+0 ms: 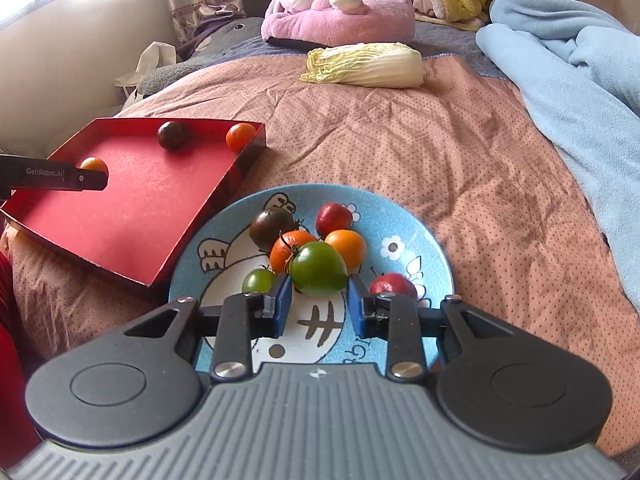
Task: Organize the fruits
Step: 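Open the right gripper to release the green tomato onto the plate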
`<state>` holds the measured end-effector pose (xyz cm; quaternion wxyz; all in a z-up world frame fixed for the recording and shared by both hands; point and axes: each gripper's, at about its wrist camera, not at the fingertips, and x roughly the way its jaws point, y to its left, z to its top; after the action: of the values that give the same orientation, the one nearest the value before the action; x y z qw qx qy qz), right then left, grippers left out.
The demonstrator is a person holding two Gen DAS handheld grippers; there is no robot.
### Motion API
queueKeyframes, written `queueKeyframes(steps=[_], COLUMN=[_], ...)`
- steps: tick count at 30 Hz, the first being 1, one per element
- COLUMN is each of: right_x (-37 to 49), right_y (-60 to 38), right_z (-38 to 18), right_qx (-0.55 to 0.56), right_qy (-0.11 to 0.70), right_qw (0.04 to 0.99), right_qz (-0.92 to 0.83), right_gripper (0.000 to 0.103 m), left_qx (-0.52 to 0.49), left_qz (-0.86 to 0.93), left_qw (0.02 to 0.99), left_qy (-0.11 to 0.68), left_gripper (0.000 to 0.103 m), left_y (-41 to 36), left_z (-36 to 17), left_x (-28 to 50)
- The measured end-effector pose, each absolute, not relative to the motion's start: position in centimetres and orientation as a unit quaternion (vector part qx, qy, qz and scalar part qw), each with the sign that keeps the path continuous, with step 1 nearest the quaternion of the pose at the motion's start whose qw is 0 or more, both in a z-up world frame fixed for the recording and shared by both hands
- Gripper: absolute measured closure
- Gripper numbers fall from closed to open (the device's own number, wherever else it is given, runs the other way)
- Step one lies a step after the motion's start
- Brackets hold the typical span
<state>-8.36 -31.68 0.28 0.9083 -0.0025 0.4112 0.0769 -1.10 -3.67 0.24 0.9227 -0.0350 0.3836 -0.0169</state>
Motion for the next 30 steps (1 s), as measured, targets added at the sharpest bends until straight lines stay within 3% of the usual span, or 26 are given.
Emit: queueKeyframes(steps=[21, 22, 25, 30], right_x=[-9.3, -9.4, -10.0, -10.8], right_y=[-33.8, -33.8, -33.6, -33.1], right_z=[-1.3, -1.1, -0.5, 0.1], right_qx=[0.011, 0.015, 0.014, 0.013], right_qy=[0.416, 0.413, 0.399, 0.391], right_qw=[0.908, 0.909, 0.915, 0.918], right_qz=[0.049, 0.050, 0.048, 0.059], right_gripper=[0.067, 0.065, 0.046, 0.043], left_qx=[0.042, 0.042, 0.042, 0.043], left_qz=[-0.064, -0.065, -0.068, -0.076], left_qw=[0.933, 0.934, 0.934, 0.934], left_qy=[0.351, 0.350, 0.349, 0.346], left_gripper=[0.065, 0.065, 0.065, 0.065], left_y=[-8.3, -8.4, -8.7, -9.4], left_z=[0.4, 0.4, 0.5, 0.9], left_x=[-3.2, -3.2, -3.3, -3.5])
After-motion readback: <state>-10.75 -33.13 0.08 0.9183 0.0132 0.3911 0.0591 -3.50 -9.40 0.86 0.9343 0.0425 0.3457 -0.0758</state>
